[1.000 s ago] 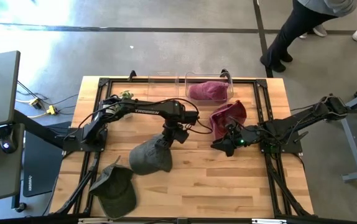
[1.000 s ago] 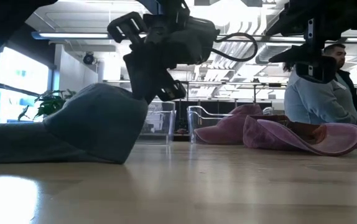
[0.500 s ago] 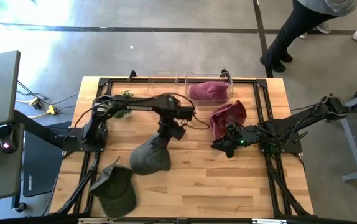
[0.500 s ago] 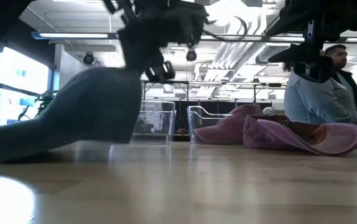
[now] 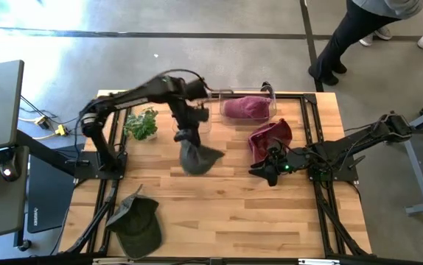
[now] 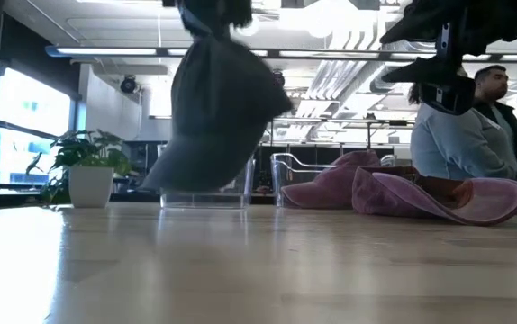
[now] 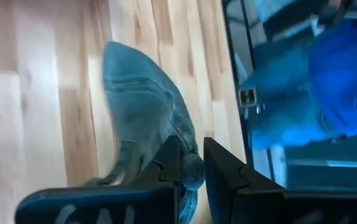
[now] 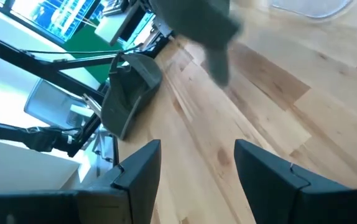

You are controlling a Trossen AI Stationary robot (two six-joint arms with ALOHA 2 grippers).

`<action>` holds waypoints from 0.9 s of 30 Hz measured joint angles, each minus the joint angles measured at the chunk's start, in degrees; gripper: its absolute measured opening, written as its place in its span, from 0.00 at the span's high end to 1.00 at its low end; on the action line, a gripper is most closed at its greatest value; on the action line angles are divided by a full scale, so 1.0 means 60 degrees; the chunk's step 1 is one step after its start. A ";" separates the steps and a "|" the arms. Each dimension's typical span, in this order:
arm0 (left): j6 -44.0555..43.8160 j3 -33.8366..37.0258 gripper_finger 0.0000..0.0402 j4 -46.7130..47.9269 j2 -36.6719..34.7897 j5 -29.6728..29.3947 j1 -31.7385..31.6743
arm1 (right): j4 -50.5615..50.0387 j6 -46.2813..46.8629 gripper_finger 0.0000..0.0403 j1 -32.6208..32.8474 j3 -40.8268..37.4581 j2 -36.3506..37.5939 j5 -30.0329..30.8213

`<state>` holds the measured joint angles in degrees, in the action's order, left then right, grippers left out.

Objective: Pick & Place hat
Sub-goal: Put the right black cap into the left transparent bin

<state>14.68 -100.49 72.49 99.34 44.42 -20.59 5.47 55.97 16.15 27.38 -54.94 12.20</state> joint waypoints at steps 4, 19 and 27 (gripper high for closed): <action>-0.0409 0.0019 0.94 -0.0436 -0.0895 -0.0067 -0.0740 | 0.0209 -0.0168 0.51 -0.0340 0.0000 0.0000 -0.0131; 0.1354 0.0036 0.94 -0.1951 -0.1993 -0.2241 -0.3950 | 0.0895 -0.0744 0.51 -0.3024 0.0000 0.0000 -0.1128; 0.2458 0.0034 0.94 -0.2446 -0.1529 -0.1940 -0.4343 | 0.1273 -0.0338 0.51 -0.4137 0.0000 0.0000 -0.1128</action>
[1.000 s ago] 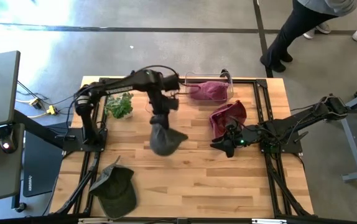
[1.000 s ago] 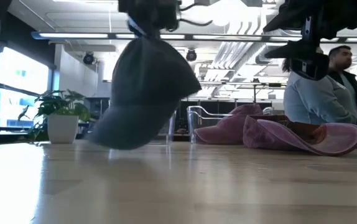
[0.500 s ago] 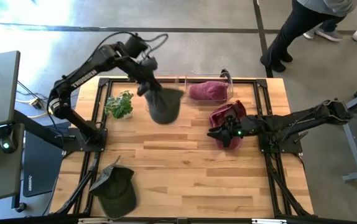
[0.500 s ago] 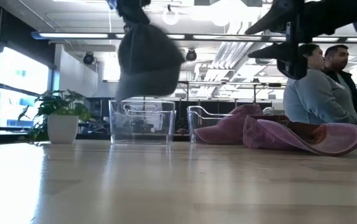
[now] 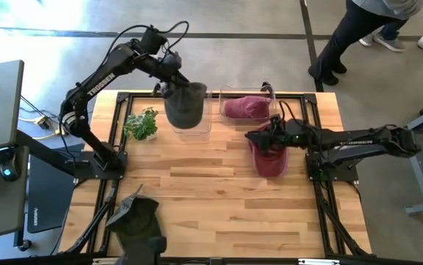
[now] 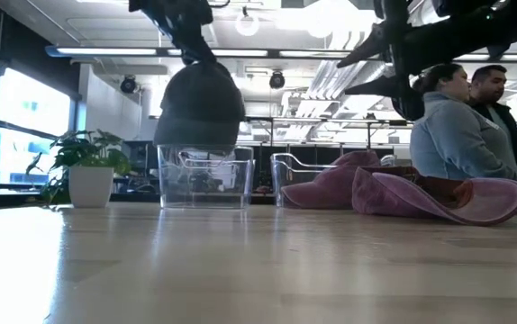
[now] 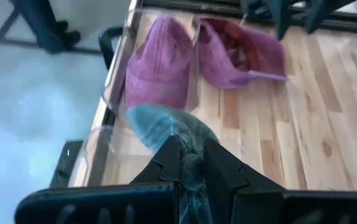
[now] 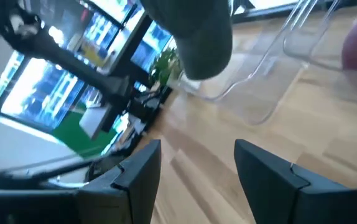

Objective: Pick & Place hat
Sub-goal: Put the right black cap into the left transparent bin

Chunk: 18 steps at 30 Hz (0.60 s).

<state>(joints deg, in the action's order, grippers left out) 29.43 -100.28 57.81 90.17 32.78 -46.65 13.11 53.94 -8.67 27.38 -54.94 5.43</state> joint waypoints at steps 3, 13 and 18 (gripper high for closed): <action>0.0261 -0.0001 0.94 -0.0247 0.0021 0.0106 -0.0049 | 0.0146 0.0018 0.51 -0.0190 0.0000 0.0000 -0.0001; 0.0525 0.0168 0.94 0.0675 0.0040 0.0781 0.0118 | 0.0530 0.0363 0.51 -0.0615 0.0000 -0.0004 -0.0018; 0.0223 0.1165 0.94 0.0570 0.0096 0.1273 0.0367 | 0.0936 0.0180 0.51 -0.0894 0.0129 -0.0004 -0.0611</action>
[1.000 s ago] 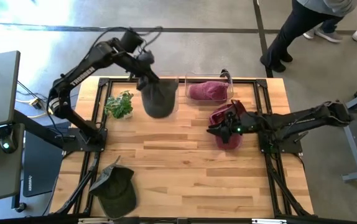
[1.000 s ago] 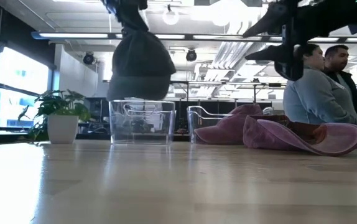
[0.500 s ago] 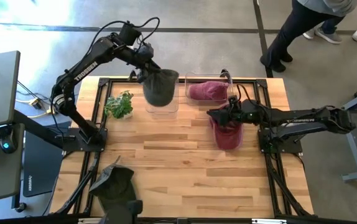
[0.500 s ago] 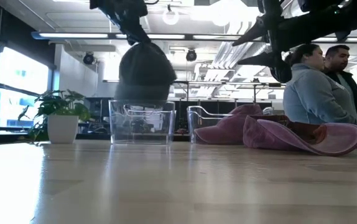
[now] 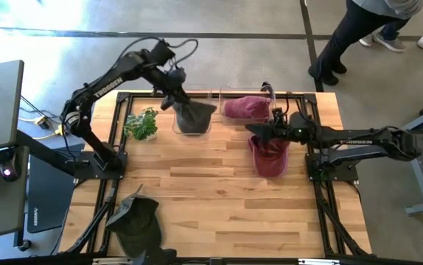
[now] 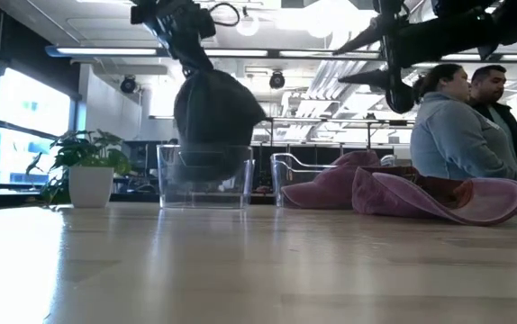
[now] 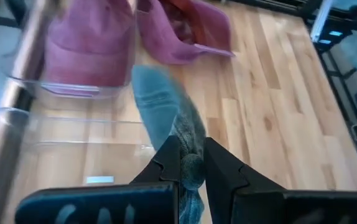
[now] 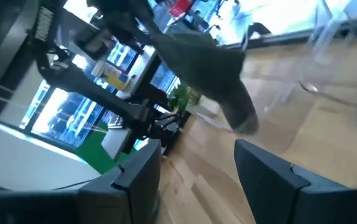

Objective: Pick & Place hat
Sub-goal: Put the right black cap into the left transparent bin

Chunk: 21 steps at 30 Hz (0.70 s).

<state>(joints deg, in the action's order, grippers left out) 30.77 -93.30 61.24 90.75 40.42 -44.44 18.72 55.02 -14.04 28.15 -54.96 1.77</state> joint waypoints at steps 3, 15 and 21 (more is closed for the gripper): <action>-0.0377 0.0744 0.94 -0.0849 0.0078 -0.0093 0.0123 | -0.0153 -0.0570 0.51 -0.0396 0.0460 -0.0127 -0.0542; -0.3417 0.2211 0.88 -0.2629 0.0167 -0.2667 -0.0312 | -0.1490 -0.2942 0.51 -0.2532 0.3323 -0.2663 -0.4609; -0.4199 0.2539 0.83 -0.3407 0.0181 -0.3119 -0.0470 | -0.2683 -0.4514 0.51 -0.2859 0.5199 -0.4874 -0.5840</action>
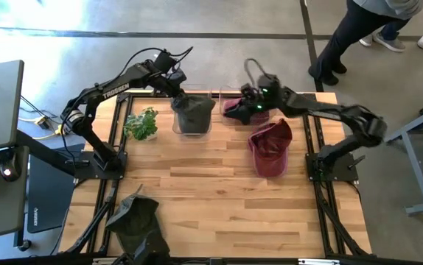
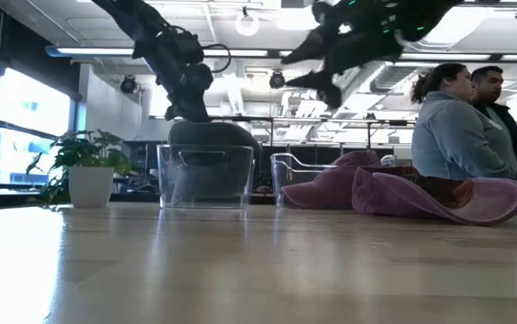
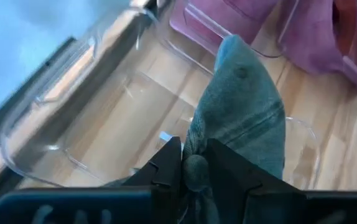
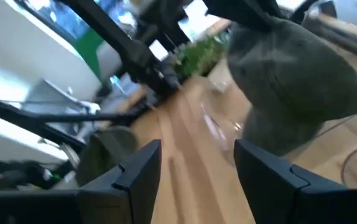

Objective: Pick & Place hat
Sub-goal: Put the right black cap into the left transparent bin

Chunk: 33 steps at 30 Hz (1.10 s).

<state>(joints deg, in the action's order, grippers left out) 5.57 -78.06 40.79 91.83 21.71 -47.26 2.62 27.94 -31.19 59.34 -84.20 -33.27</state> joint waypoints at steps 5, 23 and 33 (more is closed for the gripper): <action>-0.0503 0.0004 0.68 0.0006 0.0000 0.0198 -0.0248 | -0.1120 -0.1119 0.59 -0.0173 0.1617 -0.1853 0.0316; -0.0967 -0.2020 0.53 0.2366 -0.0131 -0.1068 -0.0245 | -0.3437 -0.2241 0.99 -0.0400 0.5238 -0.5410 0.2349; -0.0898 -0.2666 0.52 0.4112 -0.0138 -0.1530 -0.0107 | -0.2730 -0.2711 1.00 -0.0228 0.6742 -0.6961 0.2175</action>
<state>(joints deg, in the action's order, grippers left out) 0.19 -94.06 65.47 91.00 12.53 -47.90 -13.76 11.67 -32.56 99.80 -125.97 -20.22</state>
